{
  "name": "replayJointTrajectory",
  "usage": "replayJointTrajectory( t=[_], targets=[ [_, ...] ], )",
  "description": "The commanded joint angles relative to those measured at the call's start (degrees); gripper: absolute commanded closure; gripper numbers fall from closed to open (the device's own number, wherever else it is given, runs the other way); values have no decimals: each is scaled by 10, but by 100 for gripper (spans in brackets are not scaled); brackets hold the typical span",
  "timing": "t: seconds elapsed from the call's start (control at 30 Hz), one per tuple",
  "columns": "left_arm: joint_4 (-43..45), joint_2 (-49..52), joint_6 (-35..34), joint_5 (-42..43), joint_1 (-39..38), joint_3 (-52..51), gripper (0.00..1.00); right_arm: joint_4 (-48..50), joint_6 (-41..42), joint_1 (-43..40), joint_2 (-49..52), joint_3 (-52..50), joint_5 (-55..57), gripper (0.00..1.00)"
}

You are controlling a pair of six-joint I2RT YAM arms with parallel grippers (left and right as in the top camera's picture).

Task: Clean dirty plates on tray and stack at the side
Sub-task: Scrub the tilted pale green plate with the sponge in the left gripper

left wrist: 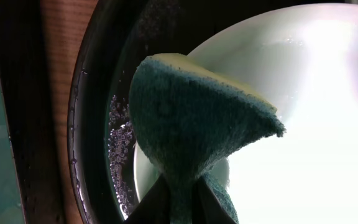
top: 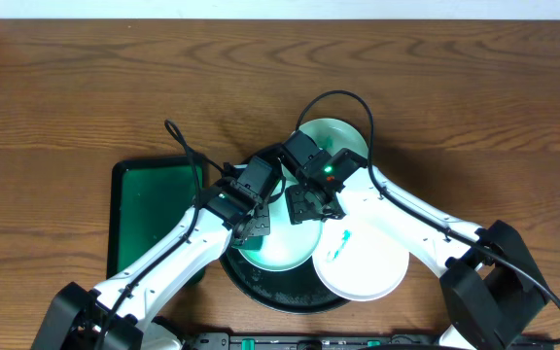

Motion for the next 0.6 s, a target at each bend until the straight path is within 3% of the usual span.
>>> replayJointTrajectory(
  t=[0.0,0.33,0.57],
  targets=[
    [-4,-5,5,-14,3,17,88,8,17,-5,-5,-16,5,34],
    [-4,-5,5,-14,3,17,88,38,58,-5,-5,-67,3,37],
    [-6,-5,5,-14,3,17,88,57,89,-4,-5,-71,3,49]
  ],
)
